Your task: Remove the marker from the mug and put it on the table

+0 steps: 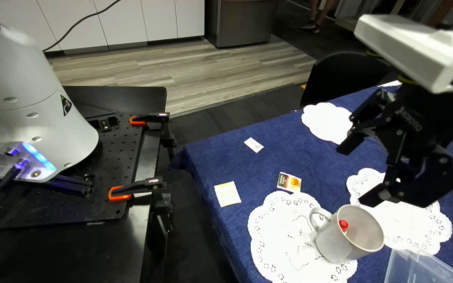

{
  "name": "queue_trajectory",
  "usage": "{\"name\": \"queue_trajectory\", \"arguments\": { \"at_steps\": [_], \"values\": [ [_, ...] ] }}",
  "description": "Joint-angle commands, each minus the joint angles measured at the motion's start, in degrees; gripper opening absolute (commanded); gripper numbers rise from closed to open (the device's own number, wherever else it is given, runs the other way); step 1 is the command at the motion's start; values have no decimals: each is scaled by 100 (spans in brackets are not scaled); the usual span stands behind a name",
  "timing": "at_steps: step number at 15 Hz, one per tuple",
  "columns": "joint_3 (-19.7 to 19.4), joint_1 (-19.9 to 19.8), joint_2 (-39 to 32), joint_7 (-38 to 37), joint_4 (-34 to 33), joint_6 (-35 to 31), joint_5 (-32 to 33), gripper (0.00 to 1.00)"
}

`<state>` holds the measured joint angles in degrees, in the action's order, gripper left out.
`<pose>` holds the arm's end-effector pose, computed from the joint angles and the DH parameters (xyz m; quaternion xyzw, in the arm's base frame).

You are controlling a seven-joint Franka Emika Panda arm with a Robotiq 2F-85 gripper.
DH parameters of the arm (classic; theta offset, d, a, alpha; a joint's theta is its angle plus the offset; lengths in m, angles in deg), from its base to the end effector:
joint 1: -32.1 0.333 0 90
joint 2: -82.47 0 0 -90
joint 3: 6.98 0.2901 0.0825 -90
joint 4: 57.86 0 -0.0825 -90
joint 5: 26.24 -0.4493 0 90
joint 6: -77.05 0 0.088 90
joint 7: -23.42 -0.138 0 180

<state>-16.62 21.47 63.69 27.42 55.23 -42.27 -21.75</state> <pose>0.5768 -0.2218 0.1922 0.9856 -0.1164 -0.1174 0.0353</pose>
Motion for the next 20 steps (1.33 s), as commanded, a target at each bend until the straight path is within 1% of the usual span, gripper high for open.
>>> {"name": "queue_trajectory", "arguments": {
  "at_steps": [1, 3, 8, 9, 14, 16, 17, 18, 19, 20],
  "values": [
    [16, -23, -120, -1, -58, 16, -4, 100],
    [18, -36, -283, -2, -122, 14, -16, 100],
    [19, -40, -320, -2, -175, 14, -20, 100],
    [15, -22, -395, -65, -269, 47, -9, 100],
    [55, -22, -752, -41, -628, -309, -20, 100],
    [62, -38, -900, -10, -770, -404, -26, 89],
    [69, -49, -980, 20, -842, -439, -31, 87],
    [76, -59, -1061, 46, -921, -439, -36, 83],
    [74, -66, -1139, 46, -991, -445, -35, 75],
    [87, -89, -1221, 98, -1070, -417, -52, 76]
  ]
}}
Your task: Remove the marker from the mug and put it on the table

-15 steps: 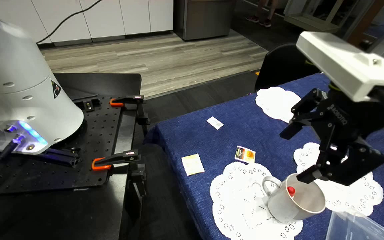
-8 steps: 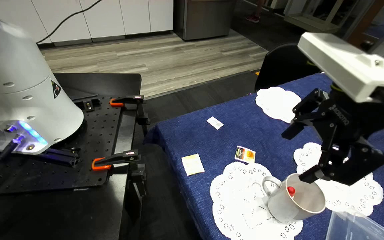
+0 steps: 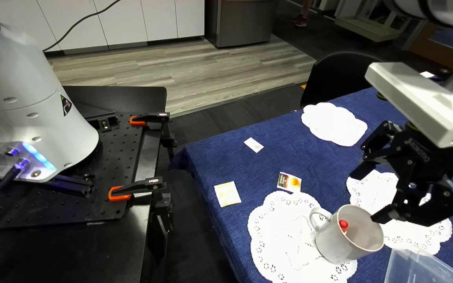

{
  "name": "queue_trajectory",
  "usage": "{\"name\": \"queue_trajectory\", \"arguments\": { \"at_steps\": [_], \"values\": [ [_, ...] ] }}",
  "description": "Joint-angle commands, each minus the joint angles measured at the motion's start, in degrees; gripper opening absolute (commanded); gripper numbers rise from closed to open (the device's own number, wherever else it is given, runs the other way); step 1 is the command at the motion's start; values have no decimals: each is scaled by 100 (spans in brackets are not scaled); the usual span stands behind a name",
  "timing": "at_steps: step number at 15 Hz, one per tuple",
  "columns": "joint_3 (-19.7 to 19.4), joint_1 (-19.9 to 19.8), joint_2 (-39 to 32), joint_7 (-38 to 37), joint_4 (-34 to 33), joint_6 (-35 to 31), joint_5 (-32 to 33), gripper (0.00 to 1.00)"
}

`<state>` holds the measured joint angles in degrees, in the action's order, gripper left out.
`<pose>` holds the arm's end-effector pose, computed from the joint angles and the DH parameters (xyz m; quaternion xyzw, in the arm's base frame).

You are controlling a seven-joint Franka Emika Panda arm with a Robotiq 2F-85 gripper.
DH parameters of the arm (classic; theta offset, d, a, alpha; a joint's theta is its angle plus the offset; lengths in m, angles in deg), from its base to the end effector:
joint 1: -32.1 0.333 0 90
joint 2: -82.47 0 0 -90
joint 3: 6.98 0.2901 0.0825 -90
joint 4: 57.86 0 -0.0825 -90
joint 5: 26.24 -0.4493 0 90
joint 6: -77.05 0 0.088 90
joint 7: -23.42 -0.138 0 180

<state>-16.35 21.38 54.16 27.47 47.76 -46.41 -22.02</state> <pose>0.6119 -0.2307 0.1500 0.9877 -0.1098 -0.1008 0.0481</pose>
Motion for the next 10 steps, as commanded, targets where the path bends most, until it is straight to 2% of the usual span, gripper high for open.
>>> {"name": "queue_trajectory", "arguments": {
  "at_steps": [1, 3, 4, 6, 7, 8, 10],
  "values": [
    [75, -99, -340, 147, -385, 17, -36, 67],
    [100, -133, -491, 272, -513, 32, -30, 62],
    [108, -145, -565, 332, -580, 30, -22, 56],
    [123, -170, -726, 466, -708, -8, -11, 54],
    [129, -176, -802, 512, -758, -36, -3, 46],
    [141, -195, -866, 588, -807, -55, 2, 50],
    [179, -230, -990, 728, -878, -132, 5, 46]
  ]
}}
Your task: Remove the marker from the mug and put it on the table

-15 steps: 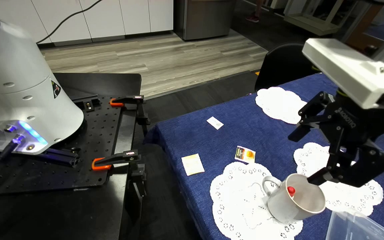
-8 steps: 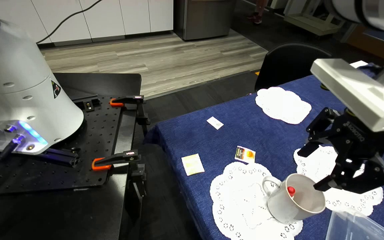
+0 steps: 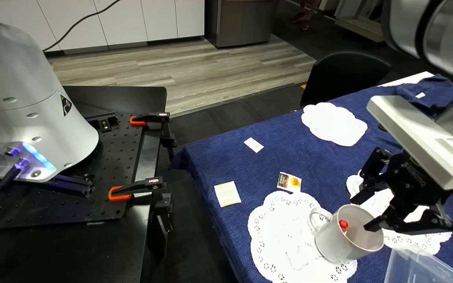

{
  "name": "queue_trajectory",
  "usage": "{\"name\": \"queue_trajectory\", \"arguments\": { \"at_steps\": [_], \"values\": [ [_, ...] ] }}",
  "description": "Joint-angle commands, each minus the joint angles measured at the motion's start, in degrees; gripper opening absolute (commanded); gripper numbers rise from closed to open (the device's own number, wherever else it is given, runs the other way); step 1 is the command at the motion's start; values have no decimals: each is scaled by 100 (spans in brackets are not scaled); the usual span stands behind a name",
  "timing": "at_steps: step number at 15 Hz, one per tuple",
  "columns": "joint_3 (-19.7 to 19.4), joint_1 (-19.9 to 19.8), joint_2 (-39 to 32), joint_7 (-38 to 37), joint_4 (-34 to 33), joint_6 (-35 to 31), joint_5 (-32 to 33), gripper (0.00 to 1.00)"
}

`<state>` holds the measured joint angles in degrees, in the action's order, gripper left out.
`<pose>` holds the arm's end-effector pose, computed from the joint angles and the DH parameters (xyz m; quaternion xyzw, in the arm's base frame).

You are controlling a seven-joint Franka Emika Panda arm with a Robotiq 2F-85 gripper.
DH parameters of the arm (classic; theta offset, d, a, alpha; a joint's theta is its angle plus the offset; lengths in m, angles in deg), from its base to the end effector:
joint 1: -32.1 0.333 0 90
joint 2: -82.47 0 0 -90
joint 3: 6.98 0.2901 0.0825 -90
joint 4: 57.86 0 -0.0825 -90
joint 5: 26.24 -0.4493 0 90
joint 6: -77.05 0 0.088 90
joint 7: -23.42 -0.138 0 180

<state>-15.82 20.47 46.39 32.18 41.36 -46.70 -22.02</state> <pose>0.6283 -0.2403 0.1100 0.9901 -0.0679 -0.1133 0.0479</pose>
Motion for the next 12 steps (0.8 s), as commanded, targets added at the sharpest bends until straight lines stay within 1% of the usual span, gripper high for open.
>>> {"name": "queue_trajectory", "arguments": {
  "at_steps": [1, 6, 7, 8, 9, 10, 12],
  "values": [
    [150, -157, -266, 320, -255, -162, -2, 45],
    [232, -244, -492, 492, -249, -627, -53, 47],
    [240, -252, -531, 490, -250, -668, -57, 54],
    [250, -258, -574, 462, -260, -686, -73, 63],
    [175, -175, -491, 326, -167, -600, 24, 76],
    [178, -177, -523, 325, -168, -607, 24, 57],
    [178, -177, -539, 325, -168, -607, 24, 73]
  ]
}}
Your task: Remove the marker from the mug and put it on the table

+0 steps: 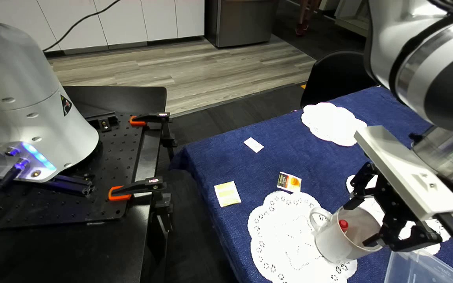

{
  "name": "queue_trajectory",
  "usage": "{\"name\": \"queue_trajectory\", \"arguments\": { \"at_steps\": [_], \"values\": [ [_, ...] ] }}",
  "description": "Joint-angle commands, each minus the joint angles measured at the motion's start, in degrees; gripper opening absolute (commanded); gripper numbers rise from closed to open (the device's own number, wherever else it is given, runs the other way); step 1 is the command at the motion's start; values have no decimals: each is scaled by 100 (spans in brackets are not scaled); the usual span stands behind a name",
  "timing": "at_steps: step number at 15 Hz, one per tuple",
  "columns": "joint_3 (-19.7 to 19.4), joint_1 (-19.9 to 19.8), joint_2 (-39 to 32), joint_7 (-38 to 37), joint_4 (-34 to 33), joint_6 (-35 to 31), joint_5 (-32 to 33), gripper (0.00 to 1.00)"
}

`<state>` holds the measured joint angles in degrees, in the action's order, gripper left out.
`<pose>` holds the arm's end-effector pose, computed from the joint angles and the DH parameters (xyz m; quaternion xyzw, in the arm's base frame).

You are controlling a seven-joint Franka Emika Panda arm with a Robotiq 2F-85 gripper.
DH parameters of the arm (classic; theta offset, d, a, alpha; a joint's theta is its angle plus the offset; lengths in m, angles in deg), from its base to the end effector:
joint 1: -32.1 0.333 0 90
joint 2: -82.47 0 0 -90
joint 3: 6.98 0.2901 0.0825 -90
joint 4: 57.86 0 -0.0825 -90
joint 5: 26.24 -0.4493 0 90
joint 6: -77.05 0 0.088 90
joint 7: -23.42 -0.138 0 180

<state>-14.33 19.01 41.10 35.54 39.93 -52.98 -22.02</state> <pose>0.6323 -0.2409 0.0641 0.9940 -0.0339 -0.0938 0.0451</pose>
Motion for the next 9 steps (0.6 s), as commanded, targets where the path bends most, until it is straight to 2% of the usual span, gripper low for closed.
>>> {"name": "queue_trajectory", "arguments": {
  "at_steps": [1, 6, 9],
  "values": [
    [30, -30, -10, -11, -26, 21, 25, 76],
    [46, -40, 138, -29, 83, -180, -17, 84],
    [60, -49, 154, -6, 102, -243, -27, 75]
  ]
}}
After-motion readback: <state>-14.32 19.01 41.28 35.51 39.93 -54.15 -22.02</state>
